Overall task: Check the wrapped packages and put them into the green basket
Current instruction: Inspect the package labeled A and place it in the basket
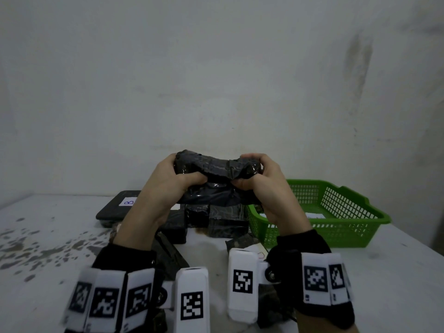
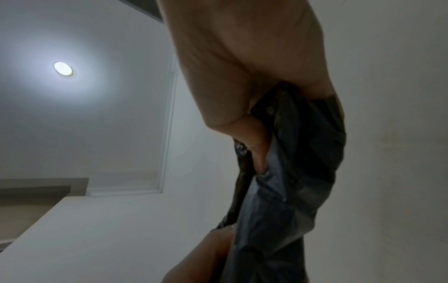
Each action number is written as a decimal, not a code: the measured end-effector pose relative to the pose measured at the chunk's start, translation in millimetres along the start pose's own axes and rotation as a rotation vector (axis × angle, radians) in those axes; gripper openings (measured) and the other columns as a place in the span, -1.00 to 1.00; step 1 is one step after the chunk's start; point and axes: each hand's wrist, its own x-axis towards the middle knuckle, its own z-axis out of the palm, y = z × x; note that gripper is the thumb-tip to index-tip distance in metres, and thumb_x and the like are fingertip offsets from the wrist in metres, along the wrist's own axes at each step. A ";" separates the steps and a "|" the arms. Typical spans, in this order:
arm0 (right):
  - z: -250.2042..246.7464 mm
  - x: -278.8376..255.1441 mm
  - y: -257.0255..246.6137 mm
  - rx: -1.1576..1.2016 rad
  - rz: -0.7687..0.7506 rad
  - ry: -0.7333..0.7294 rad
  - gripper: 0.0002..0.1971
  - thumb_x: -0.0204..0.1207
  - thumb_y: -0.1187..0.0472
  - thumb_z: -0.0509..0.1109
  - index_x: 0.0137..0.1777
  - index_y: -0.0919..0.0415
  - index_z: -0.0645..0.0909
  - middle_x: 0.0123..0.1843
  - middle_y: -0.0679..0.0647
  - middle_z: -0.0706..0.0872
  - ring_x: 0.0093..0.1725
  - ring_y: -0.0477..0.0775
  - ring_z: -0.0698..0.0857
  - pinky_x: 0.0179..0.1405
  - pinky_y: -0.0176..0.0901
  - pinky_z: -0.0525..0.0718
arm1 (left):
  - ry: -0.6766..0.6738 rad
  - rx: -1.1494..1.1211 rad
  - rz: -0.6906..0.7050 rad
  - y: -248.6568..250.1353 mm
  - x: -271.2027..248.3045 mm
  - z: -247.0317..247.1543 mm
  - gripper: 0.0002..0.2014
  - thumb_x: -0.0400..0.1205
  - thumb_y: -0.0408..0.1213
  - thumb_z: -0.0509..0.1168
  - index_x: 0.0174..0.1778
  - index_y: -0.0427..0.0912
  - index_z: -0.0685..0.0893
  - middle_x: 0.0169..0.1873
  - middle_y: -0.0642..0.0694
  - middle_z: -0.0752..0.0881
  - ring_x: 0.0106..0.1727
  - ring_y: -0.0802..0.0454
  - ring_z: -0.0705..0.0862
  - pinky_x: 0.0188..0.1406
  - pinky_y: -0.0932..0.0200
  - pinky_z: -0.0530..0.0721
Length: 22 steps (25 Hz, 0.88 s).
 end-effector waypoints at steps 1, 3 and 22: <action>-0.1 -0.4 -0.3 -0.002 -0.008 0.004 -0.56 0.41 0.64 0.31 0.14 0.14 0.48 -0.14 0.03 0.68 -0.25 -0.03 0.68 -0.31 -0.14 0.72 | 0.000 0.004 0.011 0.1 -0.6 1.8 -0.69 0.31 -0.51 0.46 -0.06 -0.24 0.63 -0.16 -0.18 0.74 -0.09 -0.17 0.70 0.07 -0.05 0.65; -0.8 -1.4 -1.3 0.009 -0.033 0.006 -0.57 0.42 0.61 0.31 0.17 0.14 0.48 -0.09 0.04 0.67 -0.19 0.01 0.68 -0.18 -0.05 0.72 | 0.003 -0.001 0.045 0.5 -2.3 5.1 -0.73 0.44 -0.53 0.38 0.05 -0.31 0.62 -0.10 -0.20 0.73 -0.04 -0.15 0.70 0.10 -0.03 0.65; -10.2 -0.7 0.3 0.073 -0.135 -0.121 -0.82 0.37 0.34 0.47 -0.02 0.29 0.68 -0.17 0.10 0.80 -0.21 -0.02 0.79 -0.18 -0.28 0.76 | -0.040 -0.095 0.074 5.0 -6.9 4.5 -0.34 0.16 -0.15 0.49 0.19 -0.31 0.58 0.05 -0.20 0.75 0.10 -0.15 0.73 0.13 -0.05 0.67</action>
